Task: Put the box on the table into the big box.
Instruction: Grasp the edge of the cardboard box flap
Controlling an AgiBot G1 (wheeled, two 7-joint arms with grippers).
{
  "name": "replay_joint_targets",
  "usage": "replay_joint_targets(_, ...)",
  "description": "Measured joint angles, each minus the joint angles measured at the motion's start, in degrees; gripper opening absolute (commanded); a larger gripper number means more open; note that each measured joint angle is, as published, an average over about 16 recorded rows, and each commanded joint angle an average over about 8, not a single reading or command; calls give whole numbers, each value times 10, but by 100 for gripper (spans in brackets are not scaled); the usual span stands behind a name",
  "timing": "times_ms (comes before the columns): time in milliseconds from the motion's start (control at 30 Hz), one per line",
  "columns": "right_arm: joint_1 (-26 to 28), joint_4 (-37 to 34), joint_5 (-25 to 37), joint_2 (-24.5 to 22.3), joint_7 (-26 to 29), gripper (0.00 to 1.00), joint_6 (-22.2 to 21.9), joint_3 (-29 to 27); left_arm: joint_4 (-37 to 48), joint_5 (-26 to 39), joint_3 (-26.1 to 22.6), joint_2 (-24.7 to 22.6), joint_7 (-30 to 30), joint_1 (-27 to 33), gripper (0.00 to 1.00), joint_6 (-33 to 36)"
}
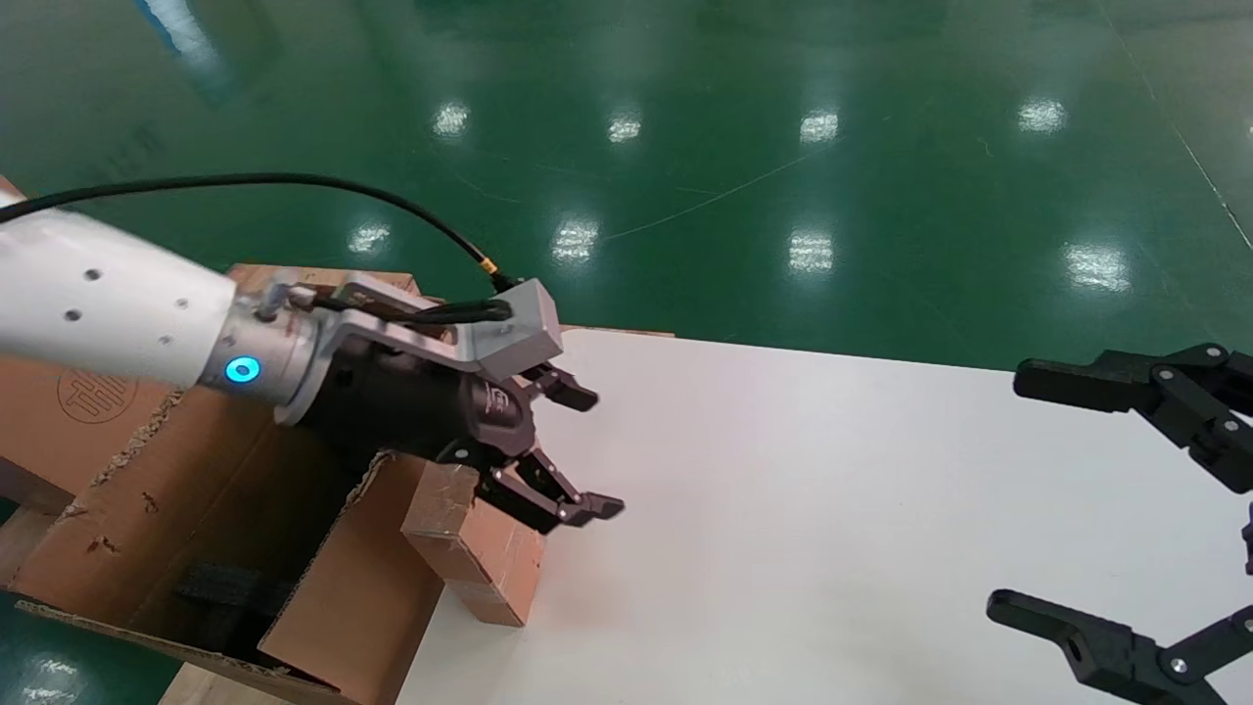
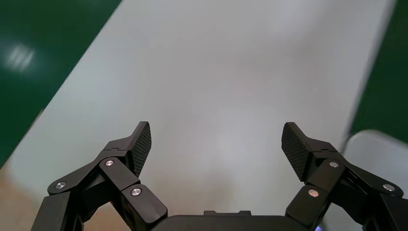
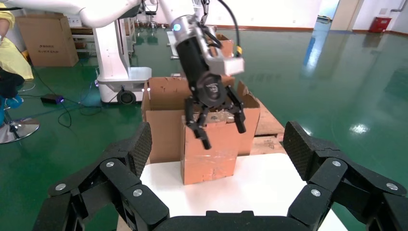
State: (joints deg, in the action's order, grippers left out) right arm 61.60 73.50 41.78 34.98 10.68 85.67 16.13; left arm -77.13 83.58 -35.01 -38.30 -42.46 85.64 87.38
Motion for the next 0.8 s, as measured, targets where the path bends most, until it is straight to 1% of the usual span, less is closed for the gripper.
replay_joint_targets(167,0,0,0,0,0,100,0,0,3,83,-68,-32,-104,70,100,22)
replay_joint_targets(333,0,0,0,0,0,100,0,0,6,131,-139,-54,-195,132,100,32)
replay_joint_targets(567,0,0,0,0,0,100,0,1,9,158,-234,-67,-294,203,100,33)
replay_joint_targets(800,0,0,-1,0,-1,100,0,1,9,160,-305,-70,-357,250,100,31)
